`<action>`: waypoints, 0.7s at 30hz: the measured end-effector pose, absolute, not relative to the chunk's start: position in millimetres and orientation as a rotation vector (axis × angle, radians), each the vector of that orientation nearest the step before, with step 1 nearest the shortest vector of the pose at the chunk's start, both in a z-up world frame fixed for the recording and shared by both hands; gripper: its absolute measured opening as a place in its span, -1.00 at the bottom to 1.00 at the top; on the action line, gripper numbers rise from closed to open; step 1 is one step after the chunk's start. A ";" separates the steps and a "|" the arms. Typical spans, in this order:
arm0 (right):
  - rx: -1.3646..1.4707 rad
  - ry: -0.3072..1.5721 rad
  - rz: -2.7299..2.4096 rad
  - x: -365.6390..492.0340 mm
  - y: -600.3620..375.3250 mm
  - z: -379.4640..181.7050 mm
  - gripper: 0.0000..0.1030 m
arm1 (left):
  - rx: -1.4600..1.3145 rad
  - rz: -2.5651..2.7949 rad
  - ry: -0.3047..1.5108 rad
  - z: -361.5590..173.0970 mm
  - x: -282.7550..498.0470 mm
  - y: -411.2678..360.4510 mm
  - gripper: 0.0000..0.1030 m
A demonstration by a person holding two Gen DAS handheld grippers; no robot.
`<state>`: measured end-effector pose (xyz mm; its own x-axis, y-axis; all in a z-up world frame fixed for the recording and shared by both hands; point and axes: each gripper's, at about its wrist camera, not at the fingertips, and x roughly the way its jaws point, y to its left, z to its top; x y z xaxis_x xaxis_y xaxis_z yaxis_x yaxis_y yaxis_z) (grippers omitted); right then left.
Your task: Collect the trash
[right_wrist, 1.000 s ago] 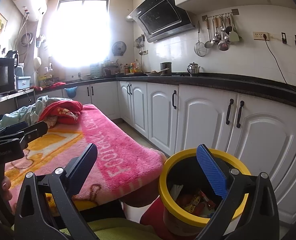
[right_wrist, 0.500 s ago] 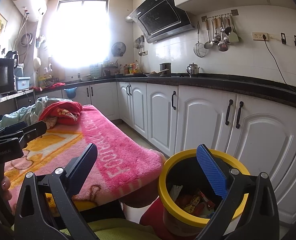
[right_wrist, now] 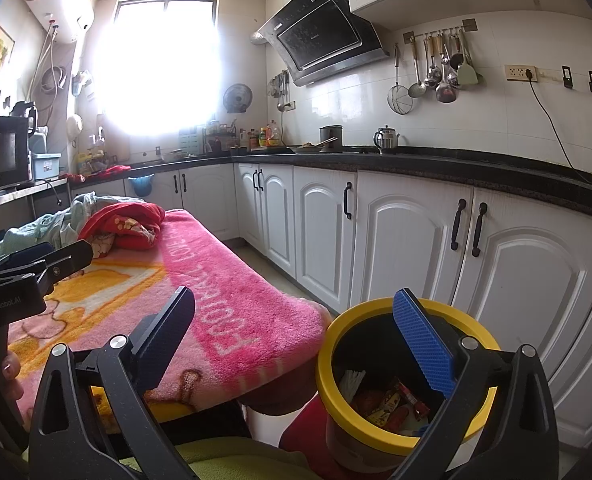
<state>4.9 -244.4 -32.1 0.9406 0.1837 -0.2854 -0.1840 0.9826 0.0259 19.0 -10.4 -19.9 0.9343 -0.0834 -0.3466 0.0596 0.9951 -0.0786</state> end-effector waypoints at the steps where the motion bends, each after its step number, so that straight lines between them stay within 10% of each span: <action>1: -0.001 0.291 0.188 5.0 -244.5 -31.9 0.88 | -0.067 -0.073 0.358 -20.2 19.0 -10.6 0.79; 21: 0.001 0.299 0.182 5.9 -246.4 -32.6 0.88 | -0.068 -0.061 0.374 -17.9 22.2 -8.9 0.79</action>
